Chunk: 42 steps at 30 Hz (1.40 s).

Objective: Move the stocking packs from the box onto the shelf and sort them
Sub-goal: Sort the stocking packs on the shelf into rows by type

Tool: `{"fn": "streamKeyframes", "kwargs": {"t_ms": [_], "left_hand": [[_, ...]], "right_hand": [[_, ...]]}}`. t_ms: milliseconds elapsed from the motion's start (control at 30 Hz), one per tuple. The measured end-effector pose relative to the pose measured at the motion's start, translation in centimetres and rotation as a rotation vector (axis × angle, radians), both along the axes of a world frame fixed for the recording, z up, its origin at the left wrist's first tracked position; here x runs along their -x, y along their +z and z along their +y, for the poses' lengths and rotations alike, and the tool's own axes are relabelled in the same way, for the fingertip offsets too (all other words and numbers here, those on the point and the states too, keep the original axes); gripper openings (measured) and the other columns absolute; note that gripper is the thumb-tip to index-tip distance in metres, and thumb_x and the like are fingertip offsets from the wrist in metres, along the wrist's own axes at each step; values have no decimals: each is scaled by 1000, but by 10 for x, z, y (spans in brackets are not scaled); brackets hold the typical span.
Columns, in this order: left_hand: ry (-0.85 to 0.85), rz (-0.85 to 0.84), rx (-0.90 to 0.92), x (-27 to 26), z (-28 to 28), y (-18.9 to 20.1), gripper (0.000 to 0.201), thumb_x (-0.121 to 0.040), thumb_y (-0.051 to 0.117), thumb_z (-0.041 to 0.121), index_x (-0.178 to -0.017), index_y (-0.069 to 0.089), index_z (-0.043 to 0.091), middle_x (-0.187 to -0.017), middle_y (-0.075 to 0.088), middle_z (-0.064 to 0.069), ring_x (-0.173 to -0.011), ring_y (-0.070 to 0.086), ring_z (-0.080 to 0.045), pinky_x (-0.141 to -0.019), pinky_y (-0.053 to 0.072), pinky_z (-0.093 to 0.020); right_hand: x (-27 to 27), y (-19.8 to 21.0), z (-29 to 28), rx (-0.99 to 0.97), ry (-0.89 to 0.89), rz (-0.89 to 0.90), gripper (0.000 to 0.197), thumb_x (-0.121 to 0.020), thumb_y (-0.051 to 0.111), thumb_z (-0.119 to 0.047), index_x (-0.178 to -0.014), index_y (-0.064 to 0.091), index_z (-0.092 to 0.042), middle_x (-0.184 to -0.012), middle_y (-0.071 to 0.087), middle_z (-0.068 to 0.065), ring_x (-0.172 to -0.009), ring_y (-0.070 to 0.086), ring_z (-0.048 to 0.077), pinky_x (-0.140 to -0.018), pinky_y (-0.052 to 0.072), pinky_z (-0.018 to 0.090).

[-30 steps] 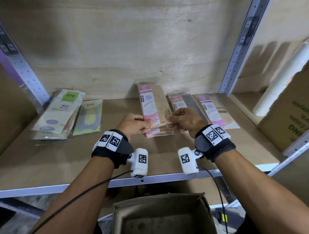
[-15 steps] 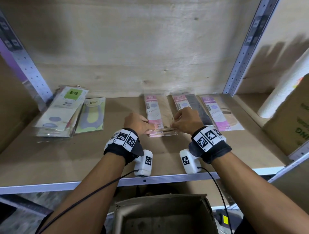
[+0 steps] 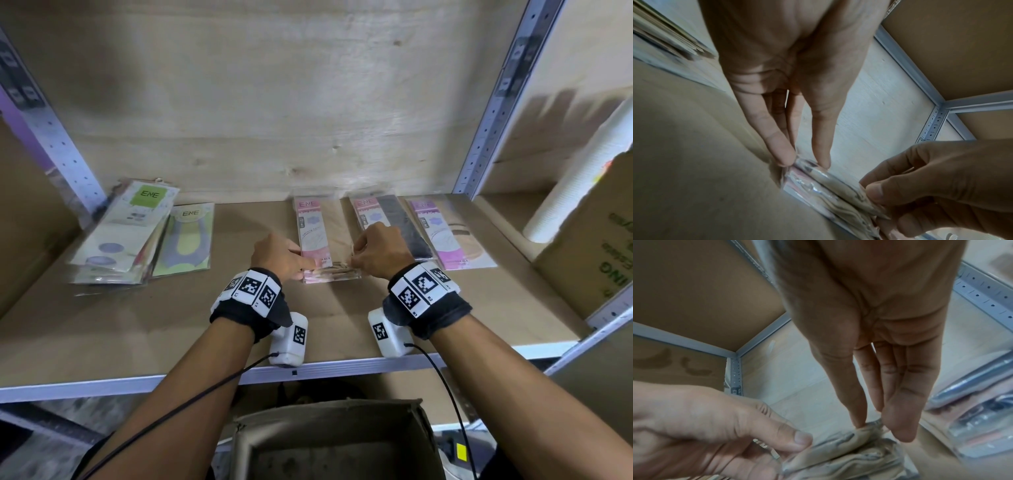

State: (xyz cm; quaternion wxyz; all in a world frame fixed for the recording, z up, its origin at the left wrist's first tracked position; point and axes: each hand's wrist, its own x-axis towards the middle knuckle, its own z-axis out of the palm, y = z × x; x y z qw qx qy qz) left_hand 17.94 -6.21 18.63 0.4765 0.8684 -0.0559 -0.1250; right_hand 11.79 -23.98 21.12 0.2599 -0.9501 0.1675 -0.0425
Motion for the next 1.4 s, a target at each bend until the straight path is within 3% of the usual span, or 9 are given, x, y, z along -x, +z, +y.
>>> {"fn": "streamKeyframes", "kwargs": {"t_ms": [100,233,333,467,600,833,1067,1233,1400], "left_hand": [[-3,-9,-19,-1,4,4,28,-66,92,31,-82,78,14,-89,79,-5,-59,69,-16,-67,59,-27],[115,-75,16,-13,23,17,49,-71,86,48,-102,74,12,-105,76,-8,-98,73,-27,-93,58,-41],[205,-122,98,-23,47,28,32,-76,81,44,-92,75,17,-96,76,-5,-95,73,-25,-94,57,-42],[302,-142,137,-31,86,41,17,-78,75,40,-75,70,24,-87,76,-1,-94,74,-23,-95,57,-41],[421,-184,181,-37,129,49,13,-70,70,36,-71,71,23,-88,77,-2,-95,73,-26,-95,57,-45],[456,-170,192,-35,184,50,11,-71,71,31,-68,73,21,-85,77,-4,-96,71,-33,-97,55,-49],[441,-147,200,-34,215,47,18,-87,69,26,-69,70,22,-94,76,-11,-103,69,-34,-100,53,-50],[466,-158,235,-40,226,49,19,-90,68,24,-71,68,23,-89,75,-9,-97,71,-31,-96,55,-47],[458,-141,283,-45,220,52,16,-90,68,27,-75,69,24,-94,75,-3,-101,70,-25,-99,54,-44]], "right_hand": [[3,4,0,17,2,1,24,-77,83,-17,-93,76,-2,-94,74,12,-88,71,24,-79,60,34],[4,23,-1,58,3,-54,20,-80,79,-24,-89,75,-7,-88,74,5,-80,68,15,-57,46,20],[3,43,6,-36,71,-140,15,-82,78,-28,-89,71,-16,-80,71,-7,-66,63,3,-52,42,12],[-11,47,39,-377,243,-100,9,-88,72,-17,-93,71,-10,-79,76,8,-69,74,22,-65,62,34],[-48,31,88,-482,305,-25,7,-92,65,-7,-96,68,-2,-81,74,14,-65,69,22,-61,60,28],[-123,10,177,-566,341,149,9,-94,62,-10,-92,64,-2,-80,60,13,-69,63,25,-81,61,46],[-173,8,220,-580,273,278,37,-83,74,-21,-114,59,-9,-127,61,17,-113,64,33,-89,58,44],[-189,2,235,-492,220,296,29,-81,77,-21,-73,50,-17,-81,56,7,-75,58,27,-79,56,40],[-204,-8,245,-433,197,281,50,-69,81,-31,-112,64,-12,-116,62,11,-105,62,30,-95,54,47]]}}
